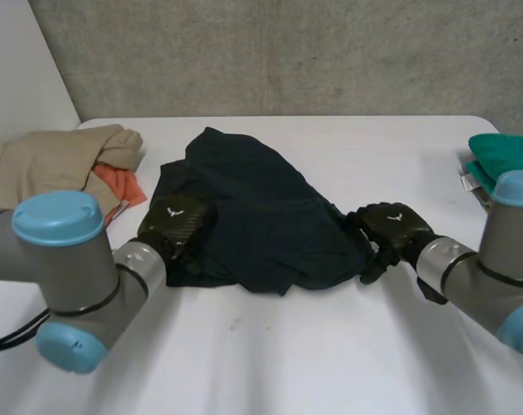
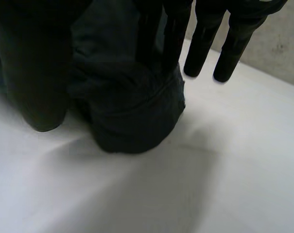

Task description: Fold the laundry.

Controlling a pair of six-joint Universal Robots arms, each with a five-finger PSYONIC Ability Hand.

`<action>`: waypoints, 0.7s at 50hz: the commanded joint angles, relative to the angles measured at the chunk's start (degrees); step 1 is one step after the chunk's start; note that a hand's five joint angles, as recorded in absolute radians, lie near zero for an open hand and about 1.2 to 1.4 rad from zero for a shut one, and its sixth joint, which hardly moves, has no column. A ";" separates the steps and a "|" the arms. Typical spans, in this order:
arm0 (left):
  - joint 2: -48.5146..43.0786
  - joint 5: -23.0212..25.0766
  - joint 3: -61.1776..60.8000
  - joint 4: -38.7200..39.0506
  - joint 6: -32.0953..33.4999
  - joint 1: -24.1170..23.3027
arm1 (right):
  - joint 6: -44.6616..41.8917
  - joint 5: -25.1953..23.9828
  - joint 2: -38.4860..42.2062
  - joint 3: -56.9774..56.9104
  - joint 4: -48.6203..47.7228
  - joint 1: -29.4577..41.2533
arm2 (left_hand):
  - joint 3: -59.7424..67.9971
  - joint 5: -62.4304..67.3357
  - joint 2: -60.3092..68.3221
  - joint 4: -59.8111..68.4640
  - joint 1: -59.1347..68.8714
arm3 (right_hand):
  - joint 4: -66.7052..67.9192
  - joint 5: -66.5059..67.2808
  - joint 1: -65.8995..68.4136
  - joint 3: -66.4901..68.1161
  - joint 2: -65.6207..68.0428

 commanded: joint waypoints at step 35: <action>10.86 2.05 24.74 -31.54 10.25 2.12 | -26.89 5.77 -12.12 -26.90 25.76 2.61 | 45.32 46.24 45.27 46.24 43.46 | 49.54 49.28 48.89 49.52 49.34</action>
